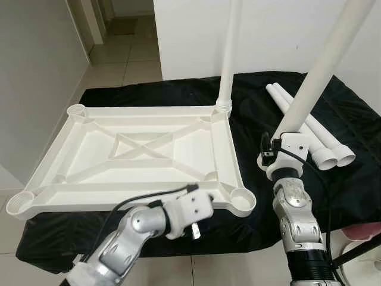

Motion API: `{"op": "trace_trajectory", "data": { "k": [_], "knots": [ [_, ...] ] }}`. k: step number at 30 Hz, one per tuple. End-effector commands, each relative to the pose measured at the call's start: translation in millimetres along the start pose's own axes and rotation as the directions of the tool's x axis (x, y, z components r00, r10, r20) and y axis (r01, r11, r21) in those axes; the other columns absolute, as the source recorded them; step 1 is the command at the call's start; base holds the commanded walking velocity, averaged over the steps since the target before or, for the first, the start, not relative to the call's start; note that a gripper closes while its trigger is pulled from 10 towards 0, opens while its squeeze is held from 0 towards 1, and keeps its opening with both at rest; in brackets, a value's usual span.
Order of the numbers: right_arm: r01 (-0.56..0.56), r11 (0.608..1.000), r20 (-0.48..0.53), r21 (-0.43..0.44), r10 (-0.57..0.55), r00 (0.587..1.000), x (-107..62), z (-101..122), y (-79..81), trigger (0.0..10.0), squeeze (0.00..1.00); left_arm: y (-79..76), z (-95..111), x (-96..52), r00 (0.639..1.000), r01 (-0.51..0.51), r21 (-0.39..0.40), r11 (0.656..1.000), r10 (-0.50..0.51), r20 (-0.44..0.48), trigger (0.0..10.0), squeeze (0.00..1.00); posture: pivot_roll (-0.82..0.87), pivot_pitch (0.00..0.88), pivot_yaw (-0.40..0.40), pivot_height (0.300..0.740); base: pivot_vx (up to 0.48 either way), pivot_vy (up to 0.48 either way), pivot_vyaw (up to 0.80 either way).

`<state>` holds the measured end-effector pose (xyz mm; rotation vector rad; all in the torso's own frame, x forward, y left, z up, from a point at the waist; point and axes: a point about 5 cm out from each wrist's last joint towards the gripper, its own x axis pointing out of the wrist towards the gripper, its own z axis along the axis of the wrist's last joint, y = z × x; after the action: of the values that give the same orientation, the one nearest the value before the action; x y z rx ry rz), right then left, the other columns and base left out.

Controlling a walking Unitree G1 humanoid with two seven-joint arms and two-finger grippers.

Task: Building children table

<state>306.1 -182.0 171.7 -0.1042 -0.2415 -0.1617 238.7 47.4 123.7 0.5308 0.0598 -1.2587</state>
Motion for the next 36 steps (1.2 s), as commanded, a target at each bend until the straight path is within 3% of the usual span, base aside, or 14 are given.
{"op": "trace_trajectory", "data": {
  "k": [1, 5, 15, 22, 36],
  "knots": [
    [-0.009, 1.0, -0.008, 0.0, 0.009, 1.0, 0.3, 0, 3.2, 10.0, 0.0, -4.0, -13, -0.4, 0.996, 0.021, -0.012, 1.0, -0.022, -0.081, 10.0, 0.0, -0.07, 0.017, 0.035, 0.74, 0.0, 0.0, 0.0],
    [-0.013, 1.0, -0.006, 0.001, 0.013, 1.0, 1.5, 0, 4.5, 10.0, 0.0, 0.9, -18, 6.8, 0.991, -0.039, -0.04, 0.998, 0.034, -0.127, 10.0, 0.0, -0.07, 0.008, 0.031, 0.74, 0.0, 0.0, 0.0],
    [-0.022, 1.0, -0.004, -0.001, 0.022, 1.0, 2.9, 1, 6.4, 10.0, 0.0, 10.3, -8, 28.5, 0.984, -0.133, -0.08, 0.988, 0.122, -0.128, 10.0, 0.0, -0.07, 0.0, 0.029, 0.74, 0.0, 0.0, 0.0],
    [-0.029, 1.0, -0.005, 0.001, 0.029, 1.0, 3.1, 1, 7.9, 10.0, 0.0, 10.6, 6, 54.2, 0.985, -0.15, -0.076, 0.986, 0.142, -0.101, 10.0, 0.0, -0.07, 0.002, 0.028, 0.74, 0.0, 0.0, 0.0],
    [-0.026, 1.0, -0.007, 0.007, 0.026, 1.0, 1.3, 0, 7.9, 10.0, 0.0, 15.6, 25, 74.1, 0.982, -0.186, -0.062, 0.981, 0.183, -0.049, 10.0, 0.0, -0.07, 0.022, 0.03, 0.74, 0.0, 0.0, 0.0]
  ]
}}
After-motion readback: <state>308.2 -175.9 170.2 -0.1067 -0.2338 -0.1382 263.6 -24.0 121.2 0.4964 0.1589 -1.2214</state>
